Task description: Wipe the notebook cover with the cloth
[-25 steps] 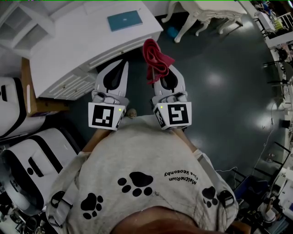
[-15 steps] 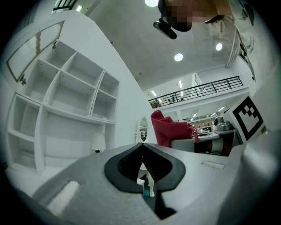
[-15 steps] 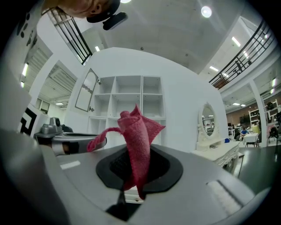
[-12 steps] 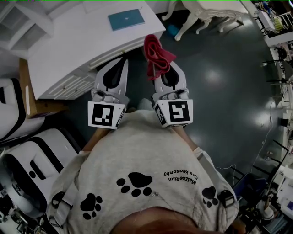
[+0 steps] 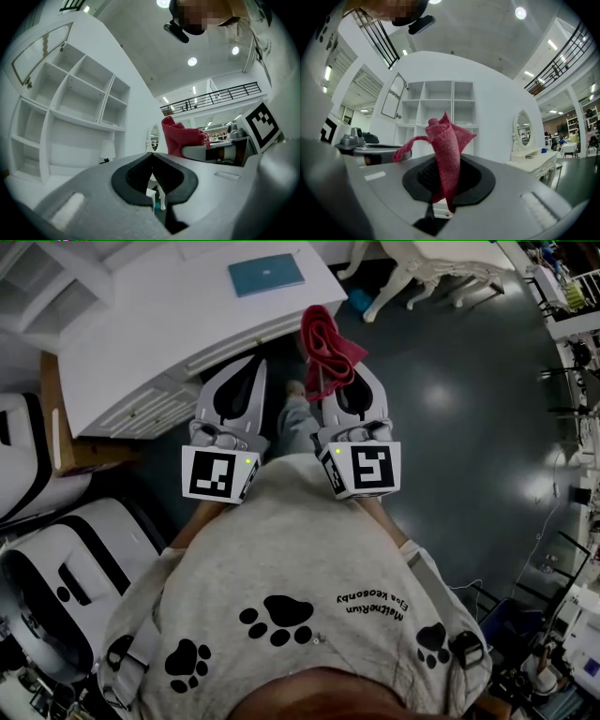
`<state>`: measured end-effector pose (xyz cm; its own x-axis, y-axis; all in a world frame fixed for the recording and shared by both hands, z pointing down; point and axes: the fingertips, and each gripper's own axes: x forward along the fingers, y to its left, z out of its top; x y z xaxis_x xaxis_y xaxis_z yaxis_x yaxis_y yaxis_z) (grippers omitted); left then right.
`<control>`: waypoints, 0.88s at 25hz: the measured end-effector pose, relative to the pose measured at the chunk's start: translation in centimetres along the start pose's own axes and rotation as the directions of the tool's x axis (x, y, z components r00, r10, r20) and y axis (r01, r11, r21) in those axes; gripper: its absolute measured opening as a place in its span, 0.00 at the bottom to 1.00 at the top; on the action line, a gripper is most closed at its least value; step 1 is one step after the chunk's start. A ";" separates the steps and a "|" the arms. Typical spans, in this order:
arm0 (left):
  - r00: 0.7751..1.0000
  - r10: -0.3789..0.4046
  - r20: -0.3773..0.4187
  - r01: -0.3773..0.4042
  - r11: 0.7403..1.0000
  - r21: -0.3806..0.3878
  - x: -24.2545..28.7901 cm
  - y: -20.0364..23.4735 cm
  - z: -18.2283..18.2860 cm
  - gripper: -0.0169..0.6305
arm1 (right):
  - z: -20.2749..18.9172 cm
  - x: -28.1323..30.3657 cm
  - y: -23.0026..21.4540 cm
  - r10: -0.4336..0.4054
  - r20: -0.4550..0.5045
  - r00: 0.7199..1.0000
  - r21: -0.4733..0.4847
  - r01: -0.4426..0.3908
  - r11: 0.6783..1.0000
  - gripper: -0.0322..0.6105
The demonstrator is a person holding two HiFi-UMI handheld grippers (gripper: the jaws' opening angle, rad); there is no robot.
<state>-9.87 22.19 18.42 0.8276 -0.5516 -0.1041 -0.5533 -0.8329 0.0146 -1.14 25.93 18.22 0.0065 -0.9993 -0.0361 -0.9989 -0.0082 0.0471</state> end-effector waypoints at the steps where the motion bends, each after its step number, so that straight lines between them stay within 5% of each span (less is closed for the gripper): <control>1: 1.000 0.005 0.004 -0.005 1.000 0.004 0.1 0.3 0.0 0.02 | 0.1 0.3 0.0 0.005 0.008 1.000 -0.004 -0.005 1.000 0.13; 22: 0.991 0.133 0.001 -0.133 0.991 -0.010 15.2 9.9 -2.2 0.02 | -1.8 18.2 -6.9 0.168 -0.020 0.986 -0.026 -0.169 0.985 0.13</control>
<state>-2.57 5.51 19.23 0.7467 -0.6574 -0.1017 -0.6574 -0.7526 0.0384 5.97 7.78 19.05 -0.1607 -0.9870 -0.0074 -0.9840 0.1597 0.0785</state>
